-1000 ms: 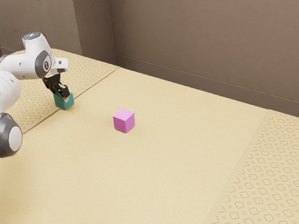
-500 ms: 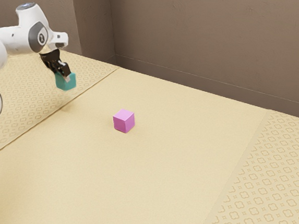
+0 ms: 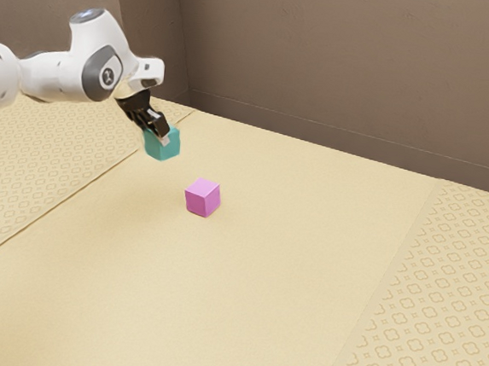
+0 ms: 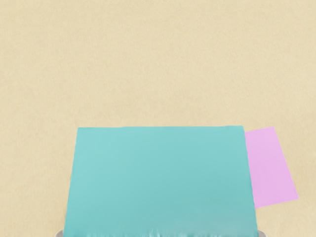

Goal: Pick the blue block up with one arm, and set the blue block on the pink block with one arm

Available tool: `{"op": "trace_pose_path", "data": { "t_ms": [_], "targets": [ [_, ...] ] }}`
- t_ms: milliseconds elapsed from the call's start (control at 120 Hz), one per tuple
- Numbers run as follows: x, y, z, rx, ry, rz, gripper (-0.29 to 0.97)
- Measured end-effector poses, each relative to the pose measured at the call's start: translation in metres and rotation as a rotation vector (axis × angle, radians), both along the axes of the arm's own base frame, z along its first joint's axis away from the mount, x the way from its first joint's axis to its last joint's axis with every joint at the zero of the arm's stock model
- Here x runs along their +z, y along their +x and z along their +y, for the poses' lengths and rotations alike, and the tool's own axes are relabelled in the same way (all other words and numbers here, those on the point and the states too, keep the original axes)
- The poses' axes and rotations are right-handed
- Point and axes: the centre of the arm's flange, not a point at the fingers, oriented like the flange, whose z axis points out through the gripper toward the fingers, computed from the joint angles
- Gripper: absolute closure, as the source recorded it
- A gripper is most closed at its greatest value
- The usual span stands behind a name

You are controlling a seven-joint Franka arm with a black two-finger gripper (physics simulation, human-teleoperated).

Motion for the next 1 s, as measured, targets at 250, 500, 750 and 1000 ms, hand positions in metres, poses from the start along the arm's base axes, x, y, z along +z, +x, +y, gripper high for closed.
{"op": "trace_pose_path", "data": {
  "t_ms": [250,500,750,1000],
  "targets": [
    [-0.01,-0.01,-0.052,0.029,-0.042,-0.078,0.33],
    [-0.031,-0.016,-0.067,0.075,-0.077,-0.11,0.33],
    [-0.058,-0.021,-0.069,0.1,-0.084,-0.102,0.33],
    [-0.071,-0.015,-0.071,0.093,-0.071,-0.104,0.33]
  ]
}}
